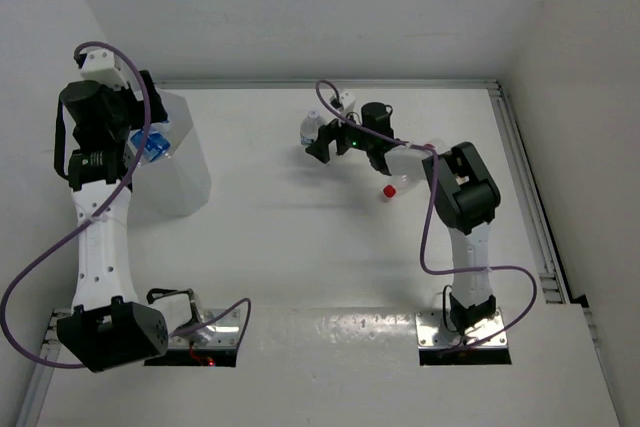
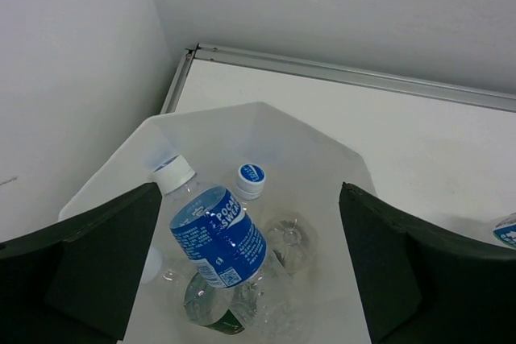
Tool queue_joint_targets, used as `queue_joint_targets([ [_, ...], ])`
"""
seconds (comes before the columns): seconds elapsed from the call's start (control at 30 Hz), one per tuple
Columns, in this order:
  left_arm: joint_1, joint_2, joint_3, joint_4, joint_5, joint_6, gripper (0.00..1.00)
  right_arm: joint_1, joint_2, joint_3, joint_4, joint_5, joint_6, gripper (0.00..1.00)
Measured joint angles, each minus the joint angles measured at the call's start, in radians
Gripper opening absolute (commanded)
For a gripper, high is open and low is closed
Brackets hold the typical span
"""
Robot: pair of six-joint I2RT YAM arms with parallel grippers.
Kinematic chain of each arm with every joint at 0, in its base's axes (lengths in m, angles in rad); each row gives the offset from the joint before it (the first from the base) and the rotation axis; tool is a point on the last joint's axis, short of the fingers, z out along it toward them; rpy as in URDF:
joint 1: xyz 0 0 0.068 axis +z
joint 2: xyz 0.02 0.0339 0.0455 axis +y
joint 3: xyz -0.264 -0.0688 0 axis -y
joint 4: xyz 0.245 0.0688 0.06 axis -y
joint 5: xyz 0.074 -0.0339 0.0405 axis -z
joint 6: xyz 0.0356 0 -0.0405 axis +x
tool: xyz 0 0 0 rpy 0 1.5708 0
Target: Put the plastic bottles in the bin
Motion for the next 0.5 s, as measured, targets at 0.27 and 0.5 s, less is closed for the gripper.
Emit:
queue_joint_targets([
  [0.27, 0.034, -0.001, -0.045, 0.015, 0.076, -0.001, 0.92, 0.034, 0.066, 0.042, 0.082, 0.022, -0.005, 0.69],
  [0.5, 0.077, -0.010, -0.055, 0.048, 0.478, 0.000, 0.78, 0.027, 0.025, 0.015, 0.056, -0.031, -0.019, 0.26],
])
